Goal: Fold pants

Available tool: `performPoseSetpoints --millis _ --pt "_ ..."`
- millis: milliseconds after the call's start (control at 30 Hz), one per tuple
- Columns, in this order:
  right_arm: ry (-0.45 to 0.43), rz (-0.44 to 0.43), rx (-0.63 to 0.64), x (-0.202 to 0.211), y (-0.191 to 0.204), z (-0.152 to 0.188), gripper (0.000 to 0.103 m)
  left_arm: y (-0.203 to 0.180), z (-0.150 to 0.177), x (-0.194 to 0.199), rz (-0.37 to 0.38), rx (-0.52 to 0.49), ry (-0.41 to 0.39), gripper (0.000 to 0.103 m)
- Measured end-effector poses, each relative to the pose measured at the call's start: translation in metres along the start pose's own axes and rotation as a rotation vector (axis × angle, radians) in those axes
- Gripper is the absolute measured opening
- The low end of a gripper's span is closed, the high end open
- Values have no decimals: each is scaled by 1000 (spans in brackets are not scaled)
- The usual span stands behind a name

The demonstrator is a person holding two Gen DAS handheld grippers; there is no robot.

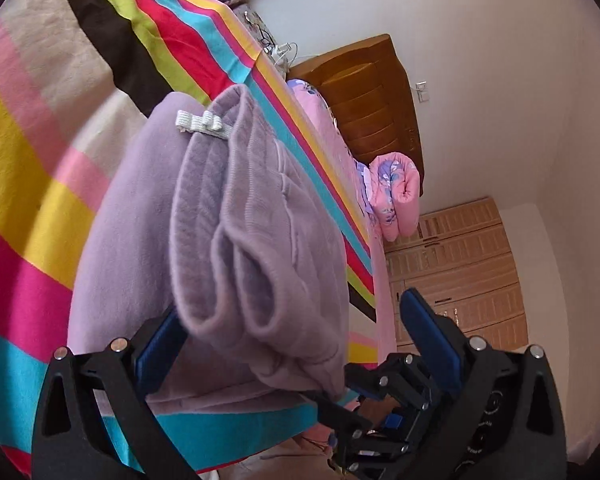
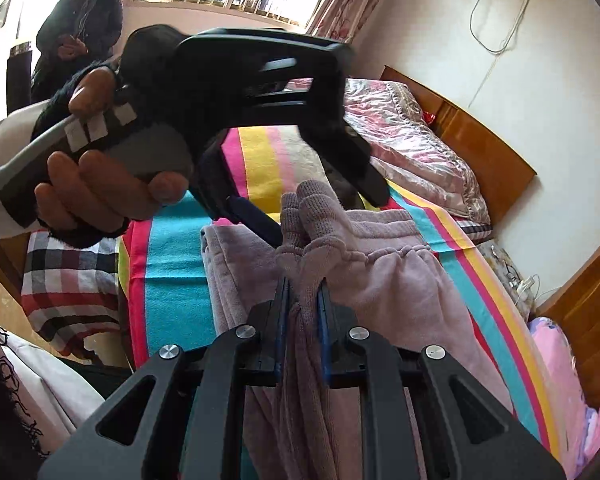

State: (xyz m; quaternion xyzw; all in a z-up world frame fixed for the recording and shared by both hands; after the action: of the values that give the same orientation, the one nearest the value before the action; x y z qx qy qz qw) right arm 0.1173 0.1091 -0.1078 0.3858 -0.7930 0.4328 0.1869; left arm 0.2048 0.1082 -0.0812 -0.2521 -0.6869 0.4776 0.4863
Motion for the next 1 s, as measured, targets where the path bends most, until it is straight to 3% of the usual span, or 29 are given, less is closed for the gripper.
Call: performPoseSetpoints --millis 167,333,400,500,533,567,633,733,800,900,1000 --pt "32 63 120 -11 14 1 14 3 -11 -36 -144 -30 43 97" --pt "68 85 155 -25 27 9 16 25 -17 -39 -198 -44 25 32" --pt "59 75 131 -23 28 10 24 31 -17 -35 -165 -38 10 26" --pt "4 39 -71 8 3 17 48 25 -14 -30 -173 -65 -37 23" --pt "-28 55 -156 26 -11 25 69 15 -14 -28 -169 -81 -52 22" --pt "-60 79 -240 46 -25 37 82 3 -13 -24 -155 -94 -62 22" --pt "-75 142 -396 81 -47 72 86 -25 -12 -19 -144 -128 -63 22" --pt "7 277 -569 114 -52 136 87 -61 -11 -22 -168 -148 -49 22" --pt "76 318 -649 119 -37 165 87 -79 -10 -25 -175 -151 -42 22" --pt "163 397 -608 108 -15 171 87 -97 -11 -28 -183 -149 -36 22" --pt "185 469 -539 90 -11 158 87 -116 -9 -41 -186 -144 -27 22"
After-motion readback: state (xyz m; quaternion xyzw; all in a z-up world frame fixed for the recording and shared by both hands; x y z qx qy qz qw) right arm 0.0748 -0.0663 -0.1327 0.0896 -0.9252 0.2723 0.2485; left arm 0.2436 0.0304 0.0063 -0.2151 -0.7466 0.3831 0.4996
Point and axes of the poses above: each gripper's, at about its wrist camera, not at the fingertips, and x roughly against the way its jaws point, y to its left, z to its underside, the point moved 8 cm from there along -x, roughly the way its jaws point, and after that the axes turned 11 degrees about x, right-handed, at the moved point
